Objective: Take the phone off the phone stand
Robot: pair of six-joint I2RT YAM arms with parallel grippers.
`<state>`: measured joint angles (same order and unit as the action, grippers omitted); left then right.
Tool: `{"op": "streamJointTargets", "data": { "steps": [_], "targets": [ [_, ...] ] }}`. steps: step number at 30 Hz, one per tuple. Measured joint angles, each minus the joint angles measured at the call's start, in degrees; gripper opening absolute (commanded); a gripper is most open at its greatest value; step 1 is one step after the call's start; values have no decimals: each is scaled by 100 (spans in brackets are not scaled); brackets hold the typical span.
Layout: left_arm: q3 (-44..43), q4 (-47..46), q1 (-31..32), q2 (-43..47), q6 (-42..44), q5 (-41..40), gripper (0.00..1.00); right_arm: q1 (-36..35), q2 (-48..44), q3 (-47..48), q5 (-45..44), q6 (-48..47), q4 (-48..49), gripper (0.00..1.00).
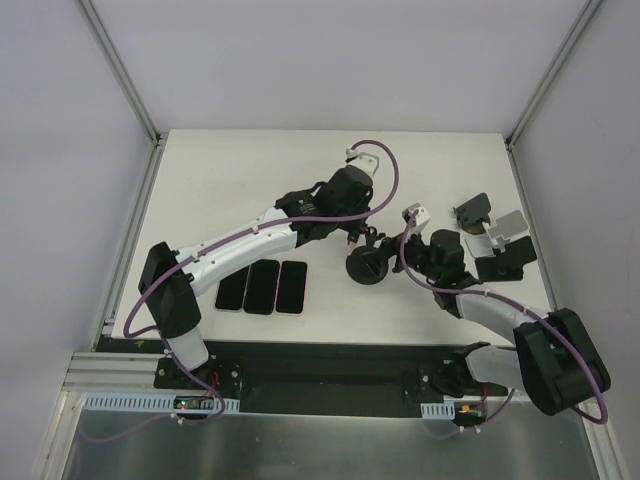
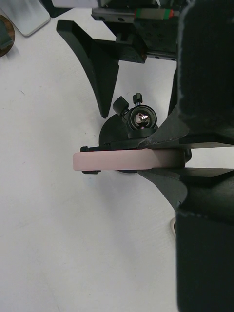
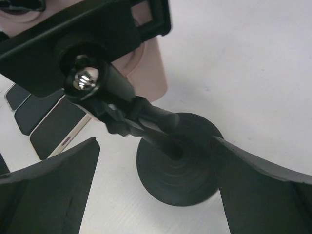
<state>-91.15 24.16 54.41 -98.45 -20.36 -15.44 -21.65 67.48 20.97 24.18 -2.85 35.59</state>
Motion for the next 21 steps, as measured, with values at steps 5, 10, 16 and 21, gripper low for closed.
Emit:
{"op": "streamJointTargets", "data": {
  "steps": [5,10,16,21],
  "targets": [
    [-2,7,0,0,22,44,0,-345,485,11,9,35,632,94],
    [-20,28,-4,0,22,157,0,-385,1003,85,-2,74,1244,81],
    [-26,39,-96,0,22,328,0,-446,1360,186,103,-2,1521,29],
    [-107,245,-369,33,251,369,0,-612,1279,173,470,-448,1432,1]
  ]
}}
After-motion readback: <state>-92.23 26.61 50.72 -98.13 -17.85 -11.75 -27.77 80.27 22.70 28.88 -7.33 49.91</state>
